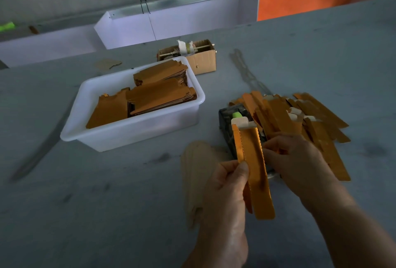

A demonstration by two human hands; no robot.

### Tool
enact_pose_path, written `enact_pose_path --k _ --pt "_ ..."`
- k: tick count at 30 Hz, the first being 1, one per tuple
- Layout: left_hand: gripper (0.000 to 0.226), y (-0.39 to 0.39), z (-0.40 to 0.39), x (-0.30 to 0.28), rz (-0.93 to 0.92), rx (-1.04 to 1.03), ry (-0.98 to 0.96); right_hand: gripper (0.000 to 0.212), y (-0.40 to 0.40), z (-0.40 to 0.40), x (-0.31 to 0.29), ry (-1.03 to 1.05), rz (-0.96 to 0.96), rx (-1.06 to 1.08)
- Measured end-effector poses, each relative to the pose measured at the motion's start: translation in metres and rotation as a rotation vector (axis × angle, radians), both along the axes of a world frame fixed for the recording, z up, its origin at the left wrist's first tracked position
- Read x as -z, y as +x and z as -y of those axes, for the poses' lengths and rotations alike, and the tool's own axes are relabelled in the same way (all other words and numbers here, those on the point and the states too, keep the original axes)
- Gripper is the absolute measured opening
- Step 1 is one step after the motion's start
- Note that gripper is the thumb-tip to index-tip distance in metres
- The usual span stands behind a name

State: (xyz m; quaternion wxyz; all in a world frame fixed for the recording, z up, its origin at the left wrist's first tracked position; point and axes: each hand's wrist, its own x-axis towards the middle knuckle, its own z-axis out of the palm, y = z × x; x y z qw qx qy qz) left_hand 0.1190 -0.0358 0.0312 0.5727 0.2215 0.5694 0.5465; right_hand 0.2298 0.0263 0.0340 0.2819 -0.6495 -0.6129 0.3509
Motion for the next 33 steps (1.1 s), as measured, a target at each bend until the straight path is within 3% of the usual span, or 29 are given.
enact_pose_path --k 3,7,18,33 --pt "0.02 -0.001 -0.001 0.002 -0.023 0.012 0.014 0.008 -0.004 0.001 0.006 0.062 -0.053 0.055" --pt "0.018 -0.002 -0.002 0.004 -0.015 0.021 0.023 0.007 -0.004 0.01 0.009 0.064 -0.382 0.156" --pt "0.015 -0.004 -0.005 0.005 0.067 0.0 0.032 0.017 -0.001 0.024 0.015 0.199 -0.043 0.136" --pt "0.013 -0.004 -0.015 0.004 -0.306 0.111 0.181 0.008 -0.004 0.03 0.028 0.221 -0.046 0.163"
